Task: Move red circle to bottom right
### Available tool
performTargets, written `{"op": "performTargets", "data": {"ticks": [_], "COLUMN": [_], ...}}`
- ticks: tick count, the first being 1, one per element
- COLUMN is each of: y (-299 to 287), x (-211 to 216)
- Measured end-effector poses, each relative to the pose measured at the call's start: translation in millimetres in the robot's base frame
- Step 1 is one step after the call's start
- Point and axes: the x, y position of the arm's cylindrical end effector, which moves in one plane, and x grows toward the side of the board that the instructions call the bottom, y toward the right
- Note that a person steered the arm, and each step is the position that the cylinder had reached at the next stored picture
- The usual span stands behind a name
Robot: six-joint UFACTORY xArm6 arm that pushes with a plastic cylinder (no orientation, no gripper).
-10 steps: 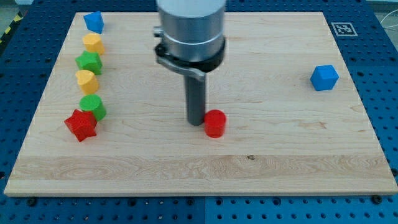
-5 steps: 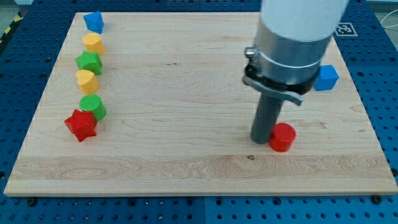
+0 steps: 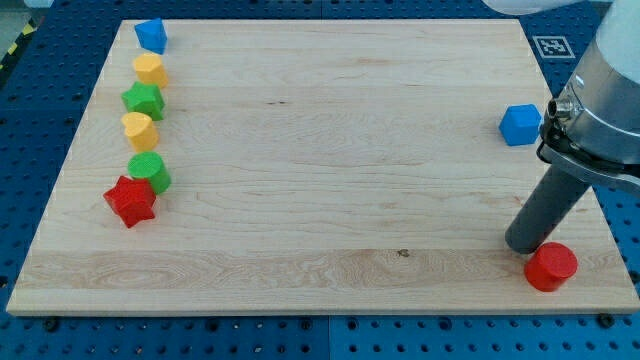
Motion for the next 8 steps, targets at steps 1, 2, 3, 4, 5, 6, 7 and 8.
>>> {"op": "performTargets", "data": {"ticks": [1, 2, 3, 4, 5, 6, 7, 8], "y": [-46, -42, -27, -18, -4, 24, 37, 47], "x": [10, 47, 59, 58, 59, 58, 59, 59]}}
